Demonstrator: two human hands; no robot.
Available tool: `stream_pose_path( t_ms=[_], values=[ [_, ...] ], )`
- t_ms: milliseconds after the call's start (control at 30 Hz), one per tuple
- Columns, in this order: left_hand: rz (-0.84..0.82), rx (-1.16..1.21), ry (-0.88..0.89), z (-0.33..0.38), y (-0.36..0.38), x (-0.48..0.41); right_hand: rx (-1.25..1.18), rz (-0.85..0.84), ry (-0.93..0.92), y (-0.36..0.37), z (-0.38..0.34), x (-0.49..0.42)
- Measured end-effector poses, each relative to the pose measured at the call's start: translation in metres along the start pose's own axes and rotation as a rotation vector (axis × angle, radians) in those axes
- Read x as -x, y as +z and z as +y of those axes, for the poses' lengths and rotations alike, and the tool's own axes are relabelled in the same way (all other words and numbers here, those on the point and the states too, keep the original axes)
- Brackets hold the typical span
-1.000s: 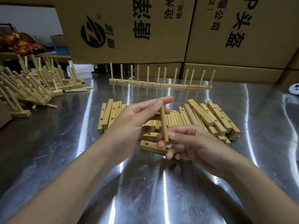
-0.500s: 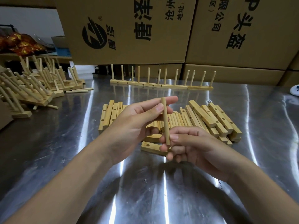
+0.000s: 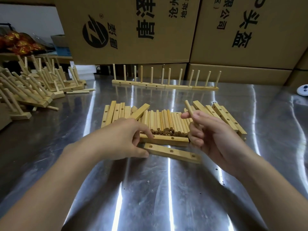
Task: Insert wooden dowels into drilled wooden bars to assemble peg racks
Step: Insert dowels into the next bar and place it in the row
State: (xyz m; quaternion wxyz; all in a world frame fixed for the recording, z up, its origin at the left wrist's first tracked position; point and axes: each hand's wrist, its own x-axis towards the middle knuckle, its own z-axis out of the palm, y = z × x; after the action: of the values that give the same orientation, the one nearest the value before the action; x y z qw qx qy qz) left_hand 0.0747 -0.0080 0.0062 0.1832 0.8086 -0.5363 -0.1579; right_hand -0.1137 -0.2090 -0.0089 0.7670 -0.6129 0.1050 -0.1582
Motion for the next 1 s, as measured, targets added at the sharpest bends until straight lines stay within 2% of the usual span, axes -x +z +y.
stream_pose_path(
  t_ms=[233,367,433,533,600,700,800,1000],
  values=[
    [0.045,-0.133,-0.016,-0.005,0.006,-0.006,0.028,0.007,0.003,-0.001,0.001,-0.001],
    [0.025,-0.07,0.004,0.0,0.006,-0.004,0.083,0.03,-0.008,0.0,0.0,0.0],
    [0.07,0.087,0.058,0.002,0.002,-0.003,0.148,0.074,-0.047,0.002,0.0,0.002],
    [0.141,0.535,0.177,0.012,-0.002,-0.003,0.287,0.139,-0.157,0.009,-0.003,0.006],
    [0.197,0.821,0.207,0.018,0.003,-0.005,0.394,0.144,-0.278,0.015,-0.005,0.008],
    [0.216,1.106,0.189,0.024,0.013,-0.009,0.589,0.147,-0.486,0.023,-0.006,0.013],
    [0.179,1.243,0.172,0.027,0.019,-0.012,0.734,0.173,-0.589,0.028,-0.004,0.017],
    [0.146,1.338,0.141,0.033,0.023,-0.014,0.878,0.208,-0.614,0.034,-0.003,0.02]
  ],
)
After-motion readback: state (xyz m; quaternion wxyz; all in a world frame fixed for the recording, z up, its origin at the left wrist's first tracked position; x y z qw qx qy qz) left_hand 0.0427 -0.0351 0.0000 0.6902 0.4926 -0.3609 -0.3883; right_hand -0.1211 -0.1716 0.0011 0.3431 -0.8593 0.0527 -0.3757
